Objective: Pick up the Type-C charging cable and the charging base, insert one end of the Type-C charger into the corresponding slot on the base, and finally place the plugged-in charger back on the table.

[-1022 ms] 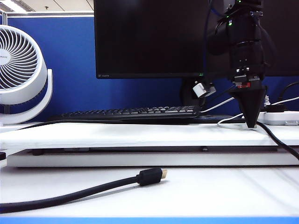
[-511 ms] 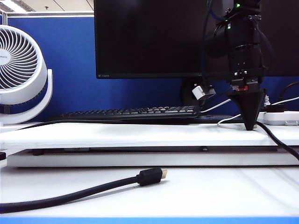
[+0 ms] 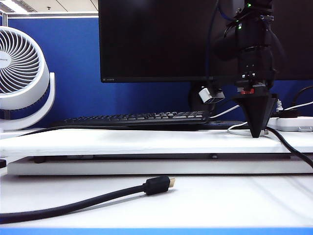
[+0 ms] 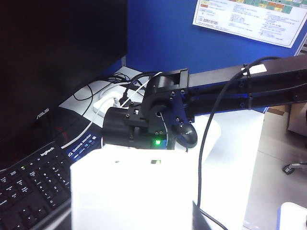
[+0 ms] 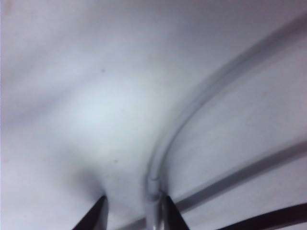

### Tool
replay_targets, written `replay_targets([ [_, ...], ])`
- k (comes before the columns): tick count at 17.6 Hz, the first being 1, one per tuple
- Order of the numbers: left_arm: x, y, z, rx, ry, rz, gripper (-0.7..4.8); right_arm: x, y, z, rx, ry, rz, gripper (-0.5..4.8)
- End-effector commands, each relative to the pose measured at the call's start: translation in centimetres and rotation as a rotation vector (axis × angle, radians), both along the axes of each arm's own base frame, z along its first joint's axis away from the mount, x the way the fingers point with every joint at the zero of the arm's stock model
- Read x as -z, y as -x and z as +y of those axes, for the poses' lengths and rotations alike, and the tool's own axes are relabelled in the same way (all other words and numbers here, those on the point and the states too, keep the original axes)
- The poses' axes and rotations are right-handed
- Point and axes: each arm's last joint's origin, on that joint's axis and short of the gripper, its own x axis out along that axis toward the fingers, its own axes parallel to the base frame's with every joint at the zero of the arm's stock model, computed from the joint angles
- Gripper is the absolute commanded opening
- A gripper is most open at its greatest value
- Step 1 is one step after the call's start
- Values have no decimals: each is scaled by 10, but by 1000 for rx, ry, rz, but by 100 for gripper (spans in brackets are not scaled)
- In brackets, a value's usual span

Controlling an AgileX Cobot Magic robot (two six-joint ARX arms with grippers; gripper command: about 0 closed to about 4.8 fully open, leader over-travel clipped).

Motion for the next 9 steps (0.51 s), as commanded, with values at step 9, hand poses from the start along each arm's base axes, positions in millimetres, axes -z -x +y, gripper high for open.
replay_targets([
  [9,-4,2,1,8,16,-20,-6,0,1,2,16,0,1,6],
])
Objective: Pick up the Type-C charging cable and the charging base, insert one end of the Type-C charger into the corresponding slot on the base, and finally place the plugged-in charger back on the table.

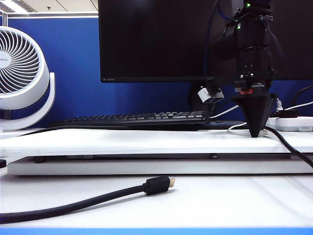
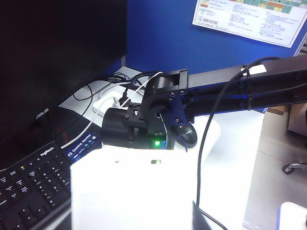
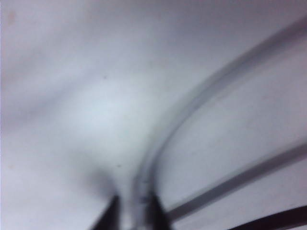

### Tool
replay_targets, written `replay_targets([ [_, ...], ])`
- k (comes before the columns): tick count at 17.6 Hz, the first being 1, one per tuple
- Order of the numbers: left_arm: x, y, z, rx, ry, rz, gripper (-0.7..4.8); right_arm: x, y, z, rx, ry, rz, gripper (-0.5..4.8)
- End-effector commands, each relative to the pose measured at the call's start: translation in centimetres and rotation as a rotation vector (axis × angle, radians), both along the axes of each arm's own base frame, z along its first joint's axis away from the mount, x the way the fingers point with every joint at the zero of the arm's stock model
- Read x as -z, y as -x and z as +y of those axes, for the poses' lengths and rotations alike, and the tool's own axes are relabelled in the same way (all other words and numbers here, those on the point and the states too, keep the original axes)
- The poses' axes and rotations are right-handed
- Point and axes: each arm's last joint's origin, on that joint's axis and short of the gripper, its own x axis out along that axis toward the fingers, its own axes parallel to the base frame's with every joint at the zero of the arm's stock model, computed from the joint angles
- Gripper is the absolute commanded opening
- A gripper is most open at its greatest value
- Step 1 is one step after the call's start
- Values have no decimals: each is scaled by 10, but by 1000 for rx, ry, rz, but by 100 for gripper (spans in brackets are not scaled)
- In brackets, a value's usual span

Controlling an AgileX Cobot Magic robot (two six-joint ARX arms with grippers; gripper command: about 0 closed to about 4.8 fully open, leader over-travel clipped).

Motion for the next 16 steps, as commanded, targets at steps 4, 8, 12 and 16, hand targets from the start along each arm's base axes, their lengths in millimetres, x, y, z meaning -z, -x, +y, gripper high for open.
replay_targets([
  [4,-4,2,1,8,16,-20,-6,0,2,0,-3,-3,16,-1],
  [8,-4,2,1,8,16,-20,-6,-2,2,2,-1,-61,26,-1],
  [12,-4,3,1,9,13,-16,-6,-33,3,11,26,-397,4,-1],
  [16,-4,5,1,74,31,-5,-6,-97,8,16,-14,-726,-98,-1],
])
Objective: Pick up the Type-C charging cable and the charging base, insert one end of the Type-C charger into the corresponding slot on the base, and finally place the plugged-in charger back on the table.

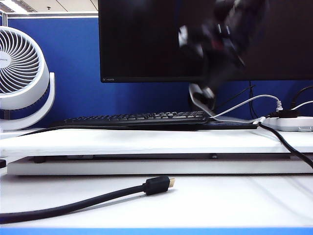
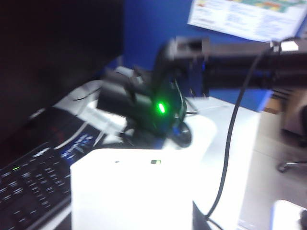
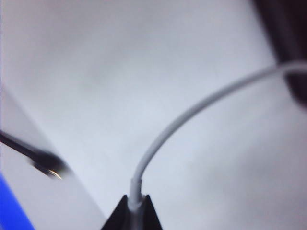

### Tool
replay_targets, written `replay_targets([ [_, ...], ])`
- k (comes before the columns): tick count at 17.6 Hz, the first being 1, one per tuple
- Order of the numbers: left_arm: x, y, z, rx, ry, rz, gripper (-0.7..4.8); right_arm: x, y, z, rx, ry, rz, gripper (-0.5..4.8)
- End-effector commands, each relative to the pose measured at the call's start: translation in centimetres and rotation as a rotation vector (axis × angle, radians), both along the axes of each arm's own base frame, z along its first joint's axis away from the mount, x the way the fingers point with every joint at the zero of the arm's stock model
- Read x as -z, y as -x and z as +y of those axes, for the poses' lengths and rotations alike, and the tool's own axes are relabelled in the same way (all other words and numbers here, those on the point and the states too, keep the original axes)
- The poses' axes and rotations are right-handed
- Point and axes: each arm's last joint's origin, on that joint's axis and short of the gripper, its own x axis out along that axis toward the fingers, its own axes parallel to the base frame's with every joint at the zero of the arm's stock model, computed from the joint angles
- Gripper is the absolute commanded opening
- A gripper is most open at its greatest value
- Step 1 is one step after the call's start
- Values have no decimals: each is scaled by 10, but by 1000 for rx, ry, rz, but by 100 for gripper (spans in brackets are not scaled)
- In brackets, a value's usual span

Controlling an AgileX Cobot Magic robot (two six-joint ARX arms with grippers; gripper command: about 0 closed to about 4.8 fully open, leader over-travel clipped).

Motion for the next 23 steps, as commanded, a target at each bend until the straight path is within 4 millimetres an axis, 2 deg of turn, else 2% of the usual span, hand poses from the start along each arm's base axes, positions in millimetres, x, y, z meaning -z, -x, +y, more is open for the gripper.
replay_targets([
  [1,-4,4,1,43,25,-14,-6,-42,4,3,-11,-192,-71,-1],
  [5,-6,5,2,43,28,-20,-6,-96,13,2,-27,-341,-187,-1],
  [7,-9,9,4,43,37,-36,-6,-150,29,0,-89,-584,-318,-1],
  [9,-11,11,6,44,40,-47,-6,-175,40,-2,-123,-688,-394,-1],
  [13,-22,20,11,54,80,-124,-6,-216,67,-11,-173,-809,-565,-1],
  [17,-38,26,12,168,176,-251,-6,-251,97,-19,-287,-934,-674,-1],
  [23,-51,27,12,198,264,-338,-6,-281,124,-27,-323,-1066,-711,-1],
])
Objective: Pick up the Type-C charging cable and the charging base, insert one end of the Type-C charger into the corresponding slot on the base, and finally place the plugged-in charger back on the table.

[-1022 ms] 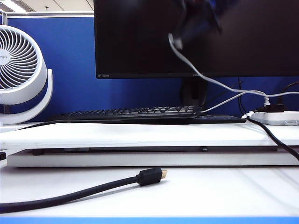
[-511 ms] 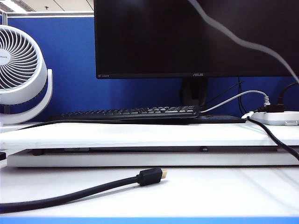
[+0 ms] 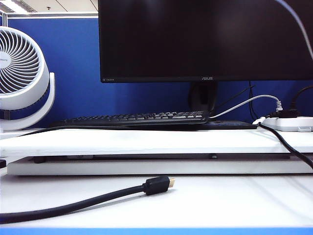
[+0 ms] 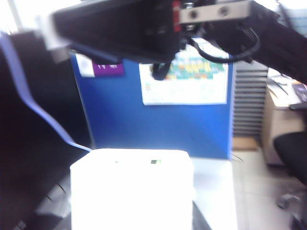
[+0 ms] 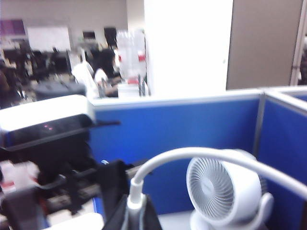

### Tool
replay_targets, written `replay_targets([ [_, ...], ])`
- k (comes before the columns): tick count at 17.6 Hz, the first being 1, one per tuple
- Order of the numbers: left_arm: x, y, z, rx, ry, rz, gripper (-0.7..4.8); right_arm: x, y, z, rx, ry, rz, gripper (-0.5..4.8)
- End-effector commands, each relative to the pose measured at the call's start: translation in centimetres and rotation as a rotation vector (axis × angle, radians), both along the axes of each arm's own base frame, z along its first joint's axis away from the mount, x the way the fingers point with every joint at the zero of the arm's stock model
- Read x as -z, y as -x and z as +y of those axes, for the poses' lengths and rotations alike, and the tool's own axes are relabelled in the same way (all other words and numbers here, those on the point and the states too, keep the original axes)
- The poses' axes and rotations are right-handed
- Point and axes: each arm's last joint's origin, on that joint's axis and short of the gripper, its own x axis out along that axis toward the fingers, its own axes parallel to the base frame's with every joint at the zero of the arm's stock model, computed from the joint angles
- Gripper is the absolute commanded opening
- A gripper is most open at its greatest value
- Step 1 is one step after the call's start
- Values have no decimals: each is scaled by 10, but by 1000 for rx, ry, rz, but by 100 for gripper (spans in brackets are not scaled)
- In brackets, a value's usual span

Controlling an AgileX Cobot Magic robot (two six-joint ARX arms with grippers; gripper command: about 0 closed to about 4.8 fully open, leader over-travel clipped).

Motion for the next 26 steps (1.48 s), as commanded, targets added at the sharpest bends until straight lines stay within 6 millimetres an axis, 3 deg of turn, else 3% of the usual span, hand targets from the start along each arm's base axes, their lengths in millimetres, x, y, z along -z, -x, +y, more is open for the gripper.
replay_targets([
  [1,-12,2,1,8,84,-48,-6,-15,13,1,-42,-64,-32,-1],
  [7,-18,-2,-1,18,150,-21,-6,-19,23,18,-129,-100,-20,-1],
  [15,-23,1,-1,60,190,-3,-6,-11,12,31,-148,-90,12,-1],
  [26,-26,2,0,83,203,-30,-6,-8,12,33,-210,-56,23,-1],
])
